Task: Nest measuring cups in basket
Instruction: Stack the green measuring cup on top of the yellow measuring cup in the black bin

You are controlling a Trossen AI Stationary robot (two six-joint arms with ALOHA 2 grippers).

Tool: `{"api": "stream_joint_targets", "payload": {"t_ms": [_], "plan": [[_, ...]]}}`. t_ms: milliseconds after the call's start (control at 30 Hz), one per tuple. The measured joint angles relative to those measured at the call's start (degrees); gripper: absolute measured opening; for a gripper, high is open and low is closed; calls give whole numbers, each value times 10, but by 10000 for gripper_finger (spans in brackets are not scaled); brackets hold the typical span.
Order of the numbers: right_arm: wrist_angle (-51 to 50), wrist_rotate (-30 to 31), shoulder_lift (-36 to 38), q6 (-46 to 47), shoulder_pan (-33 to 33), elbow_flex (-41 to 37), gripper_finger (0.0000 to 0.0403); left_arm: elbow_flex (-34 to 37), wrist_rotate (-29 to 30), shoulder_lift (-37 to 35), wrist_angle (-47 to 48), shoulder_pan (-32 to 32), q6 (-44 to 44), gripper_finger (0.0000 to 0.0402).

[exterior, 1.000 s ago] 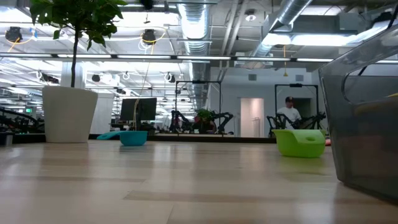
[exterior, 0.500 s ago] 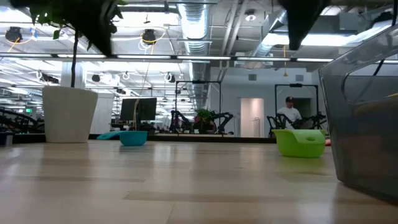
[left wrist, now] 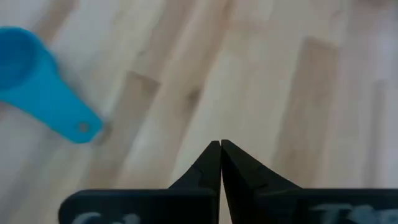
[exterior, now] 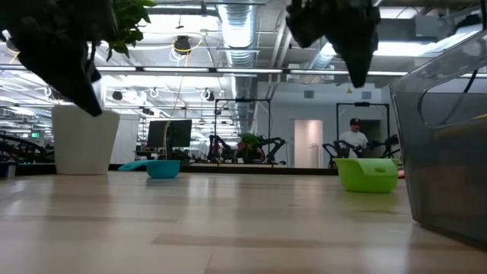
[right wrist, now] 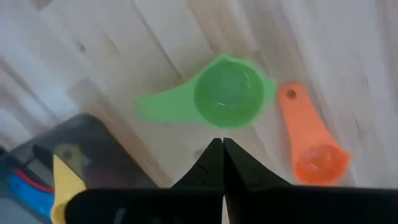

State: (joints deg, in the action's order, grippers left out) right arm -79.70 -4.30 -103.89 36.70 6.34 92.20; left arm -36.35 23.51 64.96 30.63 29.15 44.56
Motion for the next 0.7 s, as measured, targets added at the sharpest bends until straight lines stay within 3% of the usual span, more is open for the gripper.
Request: {"api": "stream_joint_targets", "payload": {"t_ms": [167, 400, 533, 700], "plan": [[3, -14, 1, -55, -18, -63, 12, 36, -17, -27, -85, -3, -9, 0], [36, -4, -4, 34, -14, -102, 50, 33, 40, -27, -140, -3, -43, 0], [49, 40, -4, -10, -9, -102, 54, 33, 42, -27, -171, -3, -43, 0], [26, 163, 13, -31, 8, -102, 51, 33, 20, -27, -186, -3, -20, 0]]}}
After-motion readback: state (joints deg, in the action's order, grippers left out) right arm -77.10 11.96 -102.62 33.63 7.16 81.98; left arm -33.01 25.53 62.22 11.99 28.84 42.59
